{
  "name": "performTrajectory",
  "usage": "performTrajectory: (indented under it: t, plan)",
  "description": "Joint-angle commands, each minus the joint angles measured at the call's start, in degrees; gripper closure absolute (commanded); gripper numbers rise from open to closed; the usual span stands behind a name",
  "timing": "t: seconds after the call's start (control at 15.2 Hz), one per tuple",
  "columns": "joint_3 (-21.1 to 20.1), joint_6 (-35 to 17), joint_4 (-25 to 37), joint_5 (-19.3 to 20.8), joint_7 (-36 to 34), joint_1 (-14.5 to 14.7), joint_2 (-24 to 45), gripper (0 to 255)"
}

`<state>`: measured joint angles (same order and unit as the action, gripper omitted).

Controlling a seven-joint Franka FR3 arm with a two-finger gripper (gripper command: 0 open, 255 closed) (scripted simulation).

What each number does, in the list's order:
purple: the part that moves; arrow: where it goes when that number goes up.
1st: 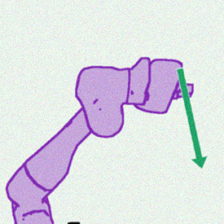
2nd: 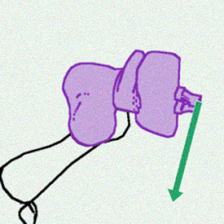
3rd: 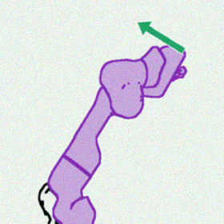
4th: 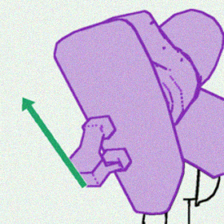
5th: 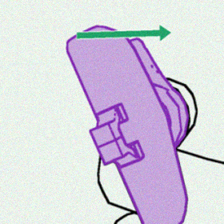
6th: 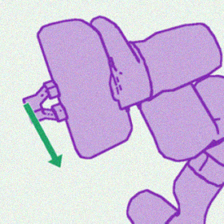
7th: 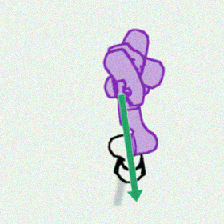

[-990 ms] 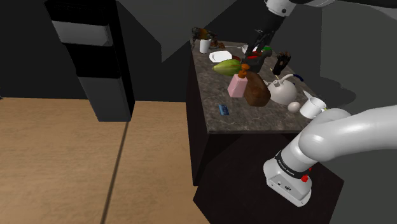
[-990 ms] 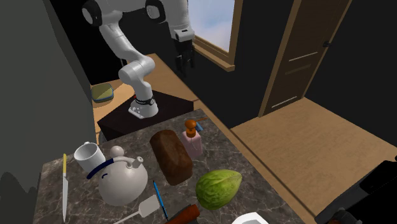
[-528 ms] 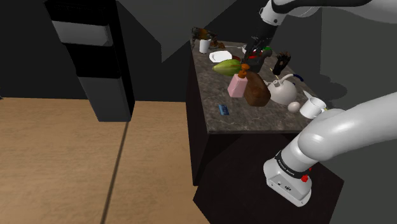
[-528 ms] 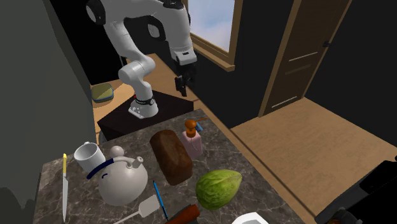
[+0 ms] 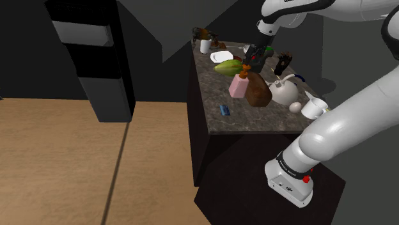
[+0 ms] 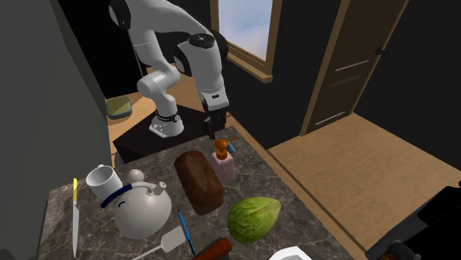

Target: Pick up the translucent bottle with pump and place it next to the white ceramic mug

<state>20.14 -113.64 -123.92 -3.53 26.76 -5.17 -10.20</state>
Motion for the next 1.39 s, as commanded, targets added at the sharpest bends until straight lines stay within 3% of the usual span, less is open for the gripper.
performTrajectory:
  t: [0.0,0.59,1.06,1.12,1.32]
  plan:
    - [1.61,-0.72,2.76,-1.59,2.87,-0.48,4.79,0]
    - [1.86,-6.62,-0.25,-3.38,4.62,-0.54,8.35,0]
    - [1.86,-6.62,-0.25,-3.38,4.62,-0.54,8.35,0]
    - [1.86,-6.62,-0.24,-3.39,4.62,-0.54,8.35,255]
    - [1.86,-6.61,-0.24,-3.38,4.63,-0.54,8.35,255]
